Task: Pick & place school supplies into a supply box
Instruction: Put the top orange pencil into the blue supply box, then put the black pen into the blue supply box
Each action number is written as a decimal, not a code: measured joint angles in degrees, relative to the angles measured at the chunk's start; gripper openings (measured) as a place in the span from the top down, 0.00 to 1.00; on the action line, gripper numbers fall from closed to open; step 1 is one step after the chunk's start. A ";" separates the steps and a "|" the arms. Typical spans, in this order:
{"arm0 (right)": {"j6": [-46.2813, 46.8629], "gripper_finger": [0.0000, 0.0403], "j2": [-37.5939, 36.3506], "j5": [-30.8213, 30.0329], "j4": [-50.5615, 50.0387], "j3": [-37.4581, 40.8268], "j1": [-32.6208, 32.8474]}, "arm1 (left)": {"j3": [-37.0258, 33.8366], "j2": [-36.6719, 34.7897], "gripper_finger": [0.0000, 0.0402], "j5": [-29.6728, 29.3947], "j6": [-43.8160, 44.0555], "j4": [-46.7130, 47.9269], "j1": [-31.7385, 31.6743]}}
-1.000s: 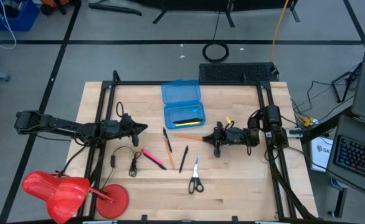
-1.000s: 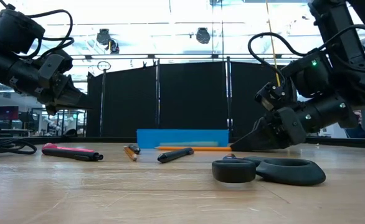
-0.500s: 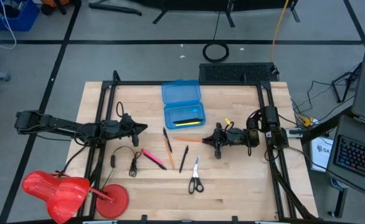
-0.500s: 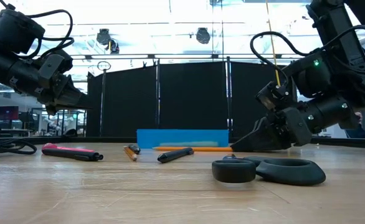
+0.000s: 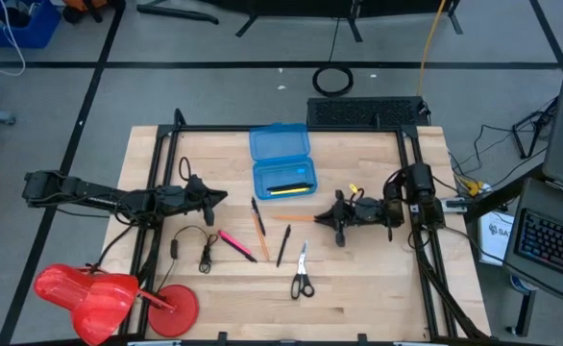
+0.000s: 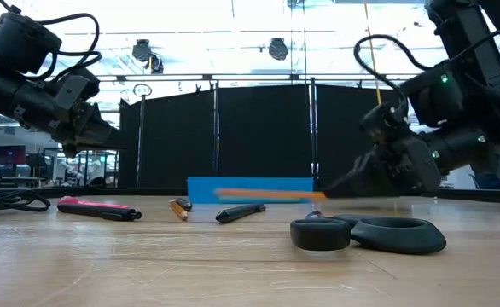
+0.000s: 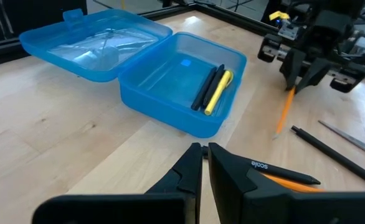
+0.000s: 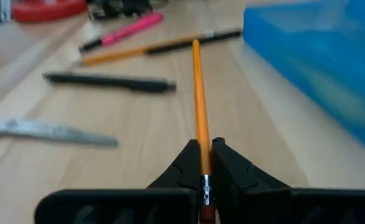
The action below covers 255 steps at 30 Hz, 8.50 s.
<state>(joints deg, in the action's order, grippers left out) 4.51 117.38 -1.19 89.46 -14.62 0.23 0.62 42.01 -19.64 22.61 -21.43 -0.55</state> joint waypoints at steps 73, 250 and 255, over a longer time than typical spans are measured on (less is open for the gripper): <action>-16.58 0.87 -27.74 15.24 -47.12 -16.73 -23.78 | 0.00 -0.01 0.92 -0.44 0.13 0.44 0.01; 15.78 0.65 -14.49 -10.79 -41.22 -17.72 20.63 | -0.02 -0.01 0.92 3.02 -10.67 -1.14 0.01; 8.79 0.64 -14.47 -7.54 -49.84 -23.07 19.38 | -0.02 -0.01 0.92 3.01 -10.95 -1.14 -0.01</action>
<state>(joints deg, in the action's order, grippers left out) 13.31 102.91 -8.73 39.62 -37.69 19.61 0.60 42.00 -16.63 11.66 -22.57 -0.56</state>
